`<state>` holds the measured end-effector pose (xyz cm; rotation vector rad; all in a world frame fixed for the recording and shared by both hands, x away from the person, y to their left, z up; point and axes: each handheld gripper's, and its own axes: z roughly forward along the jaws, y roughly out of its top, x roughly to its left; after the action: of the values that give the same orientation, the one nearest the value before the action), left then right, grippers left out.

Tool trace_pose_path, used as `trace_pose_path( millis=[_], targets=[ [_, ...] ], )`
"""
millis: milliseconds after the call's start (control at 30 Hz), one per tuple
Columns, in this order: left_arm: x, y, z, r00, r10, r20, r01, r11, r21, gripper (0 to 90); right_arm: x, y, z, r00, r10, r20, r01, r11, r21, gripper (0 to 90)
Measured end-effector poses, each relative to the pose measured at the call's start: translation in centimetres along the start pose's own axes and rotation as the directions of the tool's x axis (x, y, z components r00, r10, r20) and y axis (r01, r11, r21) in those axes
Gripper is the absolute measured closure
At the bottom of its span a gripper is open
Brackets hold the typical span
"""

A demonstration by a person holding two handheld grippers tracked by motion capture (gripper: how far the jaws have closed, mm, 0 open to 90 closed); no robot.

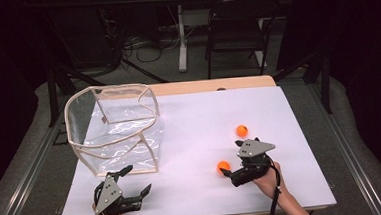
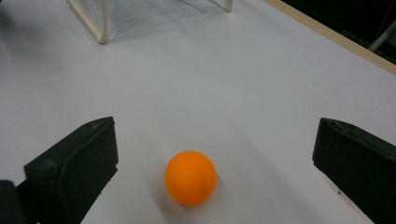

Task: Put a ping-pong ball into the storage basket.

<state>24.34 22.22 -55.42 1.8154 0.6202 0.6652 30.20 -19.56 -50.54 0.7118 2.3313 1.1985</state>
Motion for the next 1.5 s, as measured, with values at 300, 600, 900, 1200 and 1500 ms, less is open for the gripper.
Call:
trace_pose_path(
  millis=[300, 600, 900, 1200, 1500],
  targets=[
    [0.0, 0.0, 0.0, 1.0, -0.003, 0.001, 0.003, 1.0, -0.004, 15.7, -0.1, 0.4, 0.8, 0.9999, -0.006, -0.014, 0.007, 1.0, 0.026, 0.0],
    [0.0, 0.0, -0.1, 1.0, -0.003, 0.001, 0.003, 1.0, -0.003, 15.7, 0.0, 0.4, 1.7, 0.9994, -0.005, -0.034, 0.007, 0.998, 0.058, 0.0],
    [0.0, 0.0, -0.1, 1.0, 0.0, 0.004, 0.0, 1.0, -0.002, 15.6, 0.1, 0.0, 2.5, 0.9985, 0.001, -0.055, 0.004, 0.996, 0.09, 0.0],
    [0.0, 0.0, -0.1, 1.0, -0.001, 0.003, 0.001, 1.0, -0.003, 15.6, 0.2, -0.5, 2.9, 0.998, 0.003, -0.064, 0.004, 0.993, 0.12, 0.0],
    [0.0, 0.0, -0.2, 1.0, 0.001, 0.003, -0.001, 1.0, -0.004, 15.7, 0.3, -1.1, 3.2, 0.9977, 0.005, -0.068, 0.005, 0.99, 0.141, 0.0]
  ],
)
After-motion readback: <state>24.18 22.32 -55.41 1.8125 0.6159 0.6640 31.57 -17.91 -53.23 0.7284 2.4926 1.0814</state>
